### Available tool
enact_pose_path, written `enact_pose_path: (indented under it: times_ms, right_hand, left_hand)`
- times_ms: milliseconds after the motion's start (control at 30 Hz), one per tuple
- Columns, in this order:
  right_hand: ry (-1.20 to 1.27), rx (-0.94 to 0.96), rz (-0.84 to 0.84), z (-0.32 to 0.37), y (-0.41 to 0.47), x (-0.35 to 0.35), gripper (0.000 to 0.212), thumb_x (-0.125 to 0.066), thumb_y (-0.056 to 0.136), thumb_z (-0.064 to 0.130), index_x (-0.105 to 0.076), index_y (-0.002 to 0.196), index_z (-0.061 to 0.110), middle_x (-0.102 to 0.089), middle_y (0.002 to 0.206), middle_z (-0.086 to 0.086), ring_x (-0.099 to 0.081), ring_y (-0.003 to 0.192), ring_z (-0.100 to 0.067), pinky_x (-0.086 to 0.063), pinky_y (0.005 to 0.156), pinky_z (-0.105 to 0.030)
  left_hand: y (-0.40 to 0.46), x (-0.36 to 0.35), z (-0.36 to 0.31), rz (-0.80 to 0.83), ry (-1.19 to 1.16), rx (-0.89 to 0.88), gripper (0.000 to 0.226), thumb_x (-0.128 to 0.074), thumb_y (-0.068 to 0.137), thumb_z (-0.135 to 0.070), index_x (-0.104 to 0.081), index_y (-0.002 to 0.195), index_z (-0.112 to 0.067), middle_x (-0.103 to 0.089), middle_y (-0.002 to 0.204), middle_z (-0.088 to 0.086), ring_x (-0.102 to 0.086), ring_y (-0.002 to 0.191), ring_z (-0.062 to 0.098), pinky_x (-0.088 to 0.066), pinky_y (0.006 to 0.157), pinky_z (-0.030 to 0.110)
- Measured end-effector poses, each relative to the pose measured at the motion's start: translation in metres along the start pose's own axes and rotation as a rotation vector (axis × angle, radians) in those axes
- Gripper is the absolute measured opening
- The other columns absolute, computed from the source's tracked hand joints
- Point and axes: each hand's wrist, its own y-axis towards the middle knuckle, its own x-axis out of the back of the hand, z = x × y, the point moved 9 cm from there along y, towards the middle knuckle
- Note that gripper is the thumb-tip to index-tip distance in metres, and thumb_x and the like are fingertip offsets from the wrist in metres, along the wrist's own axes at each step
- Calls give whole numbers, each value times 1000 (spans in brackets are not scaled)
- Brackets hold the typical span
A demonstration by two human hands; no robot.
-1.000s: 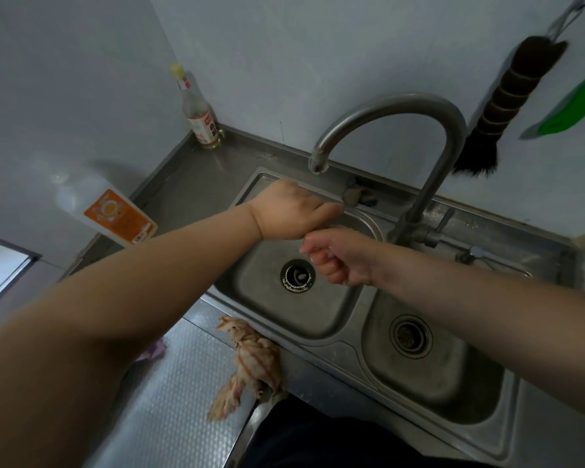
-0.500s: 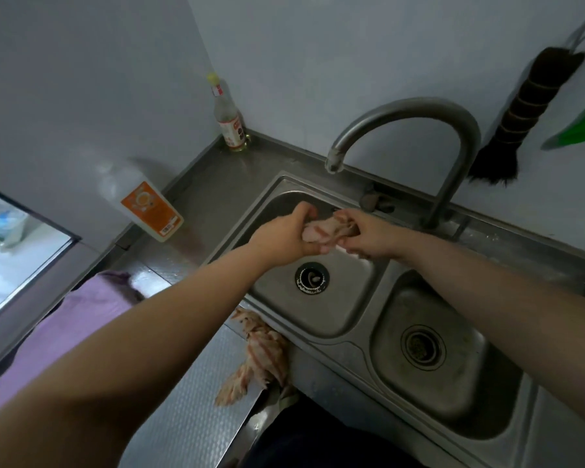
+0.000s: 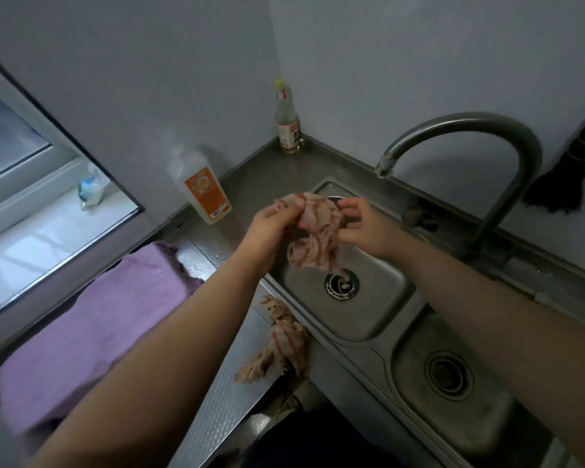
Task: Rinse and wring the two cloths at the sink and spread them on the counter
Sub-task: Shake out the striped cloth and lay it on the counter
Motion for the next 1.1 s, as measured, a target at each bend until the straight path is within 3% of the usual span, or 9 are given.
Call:
enact_pose_path:
  times_ms: [134,300,434,501,668,768,835,935,1102]
  right_hand:
    - [170,-109,-46,2,2,-32,42,-52,98,26,-38,135,13,-62,115,-7,-62,99,-19,-50,87,-33]
    - [167,-48,100,18,8,-108,40,-66,89,17,-41,122,17,-60,100,0,-60,82,-4,-46,59,-10]
    - [-81,60,22,42,21,-143,9,-69,86,13,-61,85,14,-57,71,4,-54,63,-3,-40,57,-17]
    - [-233,143,-7,62,24,-159,22,-64,90,19,-56,70,18,-53,66,3,-48,59,-7,-35,56,-23]
    - [-142,272,87,124,24,-208,21,-53,97,21,-54,83,5,-53,72,1,-49,67,-8,-41,61,-23]
    - [-70,334,258,158,21,-251,22,-50,99,17,-57,98,-4,-59,88,-9,-55,81,-9,-47,73,-19]
    - [-72,369,370,175,18,-280,22,-48,99,14,-60,105,-3,-62,95,-7,-57,85,-3,-46,79,-15]
    - [-62,390,508,190,12,-317,19,-47,100,12,-63,105,3,-64,95,-1,-60,86,3,-47,81,-12]
    - [-57,372,575,190,14,-355,16,-49,99,22,-65,100,20,-68,100,-1,-63,93,-4,-51,83,-21]
  left_hand:
    - [-8,40,-11,-127,-82,-56,25,-58,93,-31,-61,110,-13,-68,106,9,-65,104,27,-52,92,39]
    - [-22,81,-19,-179,-226,-89,13,-59,94,-26,-61,102,-17,-70,91,3,-70,85,18,-58,66,32]
    - [-41,130,-30,-241,-243,-123,10,-59,95,-27,-63,97,-18,-69,85,0,-69,78,14,-58,71,34]
    - [-57,169,-36,-356,-259,-159,8,-60,95,-23,-59,90,-17,-64,79,1,-66,67,10,-58,59,29]
    - [-107,282,-28,-762,76,-52,28,-62,93,-28,-44,113,-17,-62,99,9,-60,68,17,-56,53,28]
    - [-120,308,-29,-693,761,-74,54,-47,87,-62,-46,128,-25,-60,116,6,-62,99,20,-52,87,38]
    - [-123,294,-30,-499,813,-225,69,-39,83,-68,-49,136,-25,-54,129,2,-53,113,14,-40,100,30]
    - [-137,278,-32,-280,549,-343,44,-54,89,-52,-61,123,-24,-65,119,-4,-58,111,10,-44,98,28]
    - [-165,315,-38,-341,448,-293,16,-72,83,-37,-66,77,-24,-60,67,-8,-51,65,4,-43,63,23]
